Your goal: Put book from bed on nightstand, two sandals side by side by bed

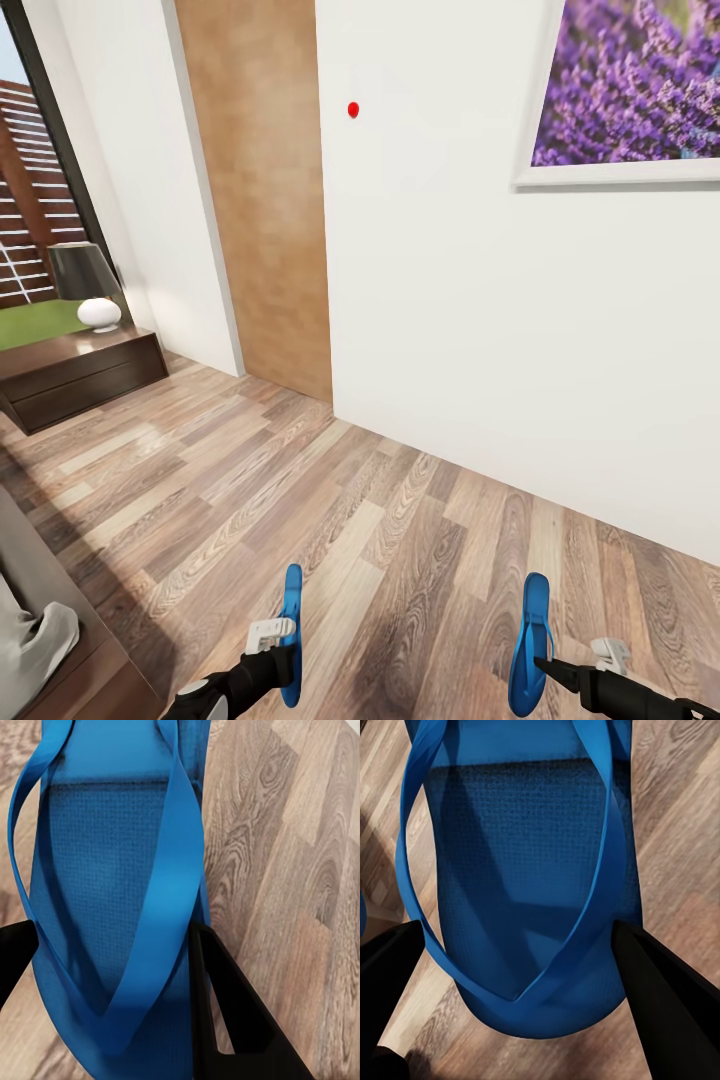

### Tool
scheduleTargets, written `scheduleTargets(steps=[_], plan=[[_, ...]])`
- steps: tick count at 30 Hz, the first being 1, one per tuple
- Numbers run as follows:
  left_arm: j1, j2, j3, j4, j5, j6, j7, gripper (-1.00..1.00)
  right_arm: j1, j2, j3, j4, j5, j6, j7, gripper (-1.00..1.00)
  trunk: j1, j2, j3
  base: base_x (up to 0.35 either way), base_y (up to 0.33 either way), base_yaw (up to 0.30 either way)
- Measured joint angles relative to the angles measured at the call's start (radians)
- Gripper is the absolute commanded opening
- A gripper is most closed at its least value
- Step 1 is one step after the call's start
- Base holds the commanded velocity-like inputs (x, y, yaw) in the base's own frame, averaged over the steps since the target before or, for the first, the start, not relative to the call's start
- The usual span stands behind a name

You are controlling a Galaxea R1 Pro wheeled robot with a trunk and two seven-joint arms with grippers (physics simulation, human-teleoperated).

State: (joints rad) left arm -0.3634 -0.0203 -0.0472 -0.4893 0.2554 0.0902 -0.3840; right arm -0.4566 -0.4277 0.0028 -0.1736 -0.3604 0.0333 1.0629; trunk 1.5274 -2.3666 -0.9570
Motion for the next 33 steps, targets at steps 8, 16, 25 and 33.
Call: scheduleTargets(steps=[8, 16, 25, 33], plan=[[0.000, 0.000, -0.001, 0.000, 0.000, 0.000, 0.001, -1.00, 0.000, 0.000, 0.000, 0.000, 0.000, 0.000, 0.000, -1.00, 0.000, 0.000, 0.000, 0.029, -0.003, 0.000], [0.000, -0.001, -0.002, 0.000, 0.000, 0.000, 0.003, -1.00, 0.000, 0.000, 0.000, 0.000, 0.000, 0.000, 0.000, -1.00, 0.000, 0.000, 0.000, 0.237, -0.168, 0.000], [0.001, 0.000, -0.001, 0.000, 0.001, 0.000, 0.003, -1.00, 0.000, 0.000, 0.001, 0.000, 0.000, 0.000, 0.000, -1.00, 0.000, 0.000, 0.000, 0.249, -0.195, 0.001], [0.001, 0.000, 0.000, 0.000, 0.001, 0.000, 0.003, -1.00, 0.000, 0.000, 0.000, 0.001, 0.000, 0.000, 0.000, -1.00, 0.000, 0.000, 0.000, 0.185, -0.141, 0.110]])
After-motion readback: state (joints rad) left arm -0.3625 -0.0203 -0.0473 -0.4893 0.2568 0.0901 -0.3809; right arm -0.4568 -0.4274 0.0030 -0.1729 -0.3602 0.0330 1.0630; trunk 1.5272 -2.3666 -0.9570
